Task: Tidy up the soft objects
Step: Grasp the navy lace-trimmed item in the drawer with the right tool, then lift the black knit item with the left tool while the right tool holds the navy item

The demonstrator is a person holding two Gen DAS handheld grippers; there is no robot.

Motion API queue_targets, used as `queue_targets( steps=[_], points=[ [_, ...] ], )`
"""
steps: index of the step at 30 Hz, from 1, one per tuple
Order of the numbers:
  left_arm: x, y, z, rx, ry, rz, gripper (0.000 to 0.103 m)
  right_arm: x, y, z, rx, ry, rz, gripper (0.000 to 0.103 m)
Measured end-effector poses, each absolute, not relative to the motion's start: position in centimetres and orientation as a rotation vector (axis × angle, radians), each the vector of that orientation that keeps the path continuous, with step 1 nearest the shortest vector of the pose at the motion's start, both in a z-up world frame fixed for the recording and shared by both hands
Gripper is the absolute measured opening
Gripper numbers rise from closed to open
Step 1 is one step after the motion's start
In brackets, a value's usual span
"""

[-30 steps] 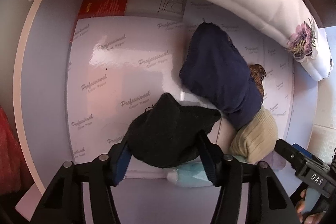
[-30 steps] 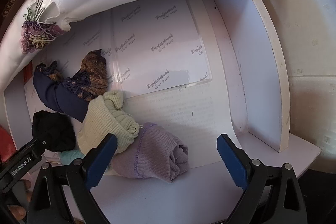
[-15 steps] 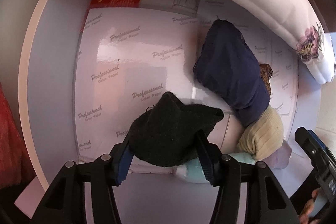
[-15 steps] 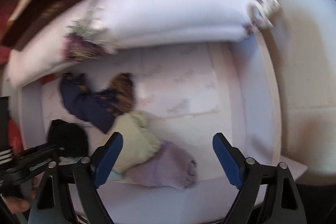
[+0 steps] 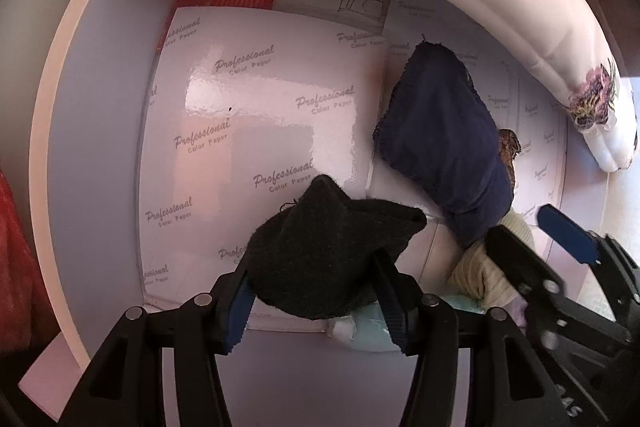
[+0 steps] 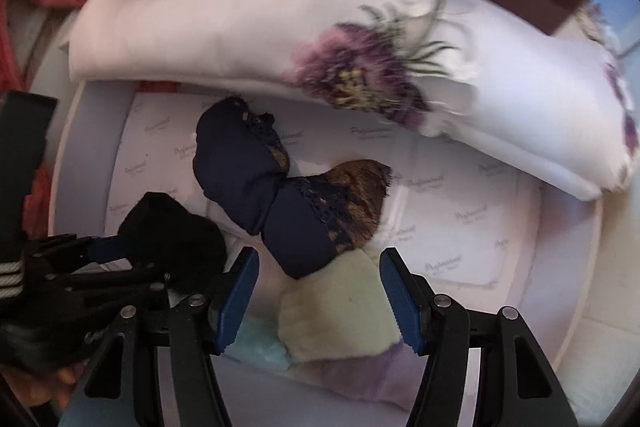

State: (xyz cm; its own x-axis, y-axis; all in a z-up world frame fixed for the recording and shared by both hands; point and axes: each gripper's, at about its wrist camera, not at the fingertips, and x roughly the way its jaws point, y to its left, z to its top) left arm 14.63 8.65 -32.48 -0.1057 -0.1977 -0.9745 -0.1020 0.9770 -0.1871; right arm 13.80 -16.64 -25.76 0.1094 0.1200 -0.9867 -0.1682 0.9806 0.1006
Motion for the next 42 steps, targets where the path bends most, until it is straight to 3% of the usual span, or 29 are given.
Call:
queue_targets(
  steps=[6,16,23,31,36,39,41,42],
  points=[
    [14.7,9.3,-32.8,-0.276,1.689,-0.075,0.057,15.2,-16.0,-27.4,-0.089,1.462,0.198,0.063],
    [14.6,8.8,-32.8,-0.227,1.679,-0.088,0.055,15.2,-15.3,-27.6,-0.159,1.489,0.232,0.022],
    [14.6,8.1,-32.5,-0.175,1.665,-0.095,0.054,13.6,-18.5,-25.4,-0.122,1.513,0.157,0.018],
    [14.1,8.1,-31.7,-0.159,1.643,-0.12,0.045,12.9,-18.4,-27.3,-0.127,1.499,0.175,0.018],
    [14.3,8.5,-31.6,-0.164,1.646,-0.112,0.045,12.7,-20.1,-28.2,0.004,1.509,0.181,0.022],
    [14.1,8.5,-31.6,-0.169,1.646,-0.107,0.046,12.7,-21.0,-28.1,0.059,1.497,0.179,0.037],
    [14.2,8.4,-31.7,-0.183,1.648,-0.103,0.048,12.9,-21.2,-27.8,0.042,1.473,0.172,0.056],
    [14.2,8.4,-31.7,-0.197,1.649,-0.106,0.049,13.0,-21.4,-27.5,0.032,1.467,0.171,0.059]
  ],
)
